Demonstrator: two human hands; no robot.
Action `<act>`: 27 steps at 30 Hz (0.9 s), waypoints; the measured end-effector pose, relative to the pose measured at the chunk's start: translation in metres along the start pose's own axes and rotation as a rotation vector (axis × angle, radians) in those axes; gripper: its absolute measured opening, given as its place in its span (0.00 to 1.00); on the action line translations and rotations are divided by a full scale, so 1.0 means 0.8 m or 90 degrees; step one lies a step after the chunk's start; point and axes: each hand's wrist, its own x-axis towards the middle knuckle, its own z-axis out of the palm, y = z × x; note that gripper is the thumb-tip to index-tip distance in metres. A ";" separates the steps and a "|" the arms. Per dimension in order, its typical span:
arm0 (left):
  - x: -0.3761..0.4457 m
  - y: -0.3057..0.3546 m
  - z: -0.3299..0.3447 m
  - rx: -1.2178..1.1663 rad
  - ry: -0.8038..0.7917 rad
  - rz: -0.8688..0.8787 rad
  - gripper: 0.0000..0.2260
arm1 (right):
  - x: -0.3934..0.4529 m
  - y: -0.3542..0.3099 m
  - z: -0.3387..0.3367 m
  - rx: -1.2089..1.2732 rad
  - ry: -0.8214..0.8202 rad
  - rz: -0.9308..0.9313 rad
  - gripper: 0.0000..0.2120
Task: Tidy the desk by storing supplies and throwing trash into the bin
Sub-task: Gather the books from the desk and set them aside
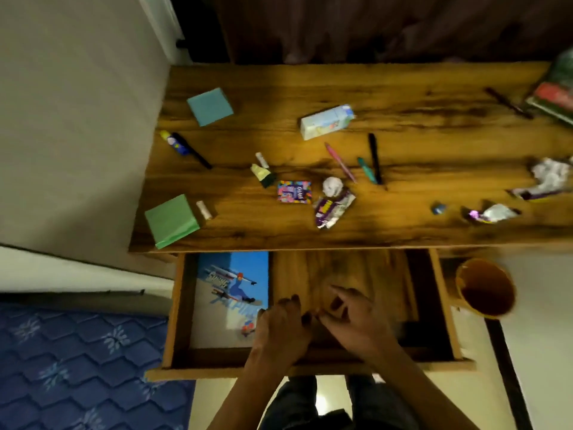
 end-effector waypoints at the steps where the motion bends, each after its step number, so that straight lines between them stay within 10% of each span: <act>1: -0.001 0.015 0.000 -0.021 0.011 0.020 0.20 | -0.015 0.009 -0.020 0.014 0.019 -0.004 0.26; 7: 0.006 0.096 0.023 -0.037 -0.008 0.115 0.17 | -0.086 0.099 -0.102 0.257 0.137 0.083 0.13; 14: -0.014 0.230 0.043 -0.093 -0.055 0.136 0.26 | -0.164 0.238 -0.182 0.218 0.183 0.110 0.34; 27: -0.060 0.497 0.107 -0.485 -0.157 0.073 0.30 | -0.263 0.448 -0.334 0.361 0.306 0.110 0.29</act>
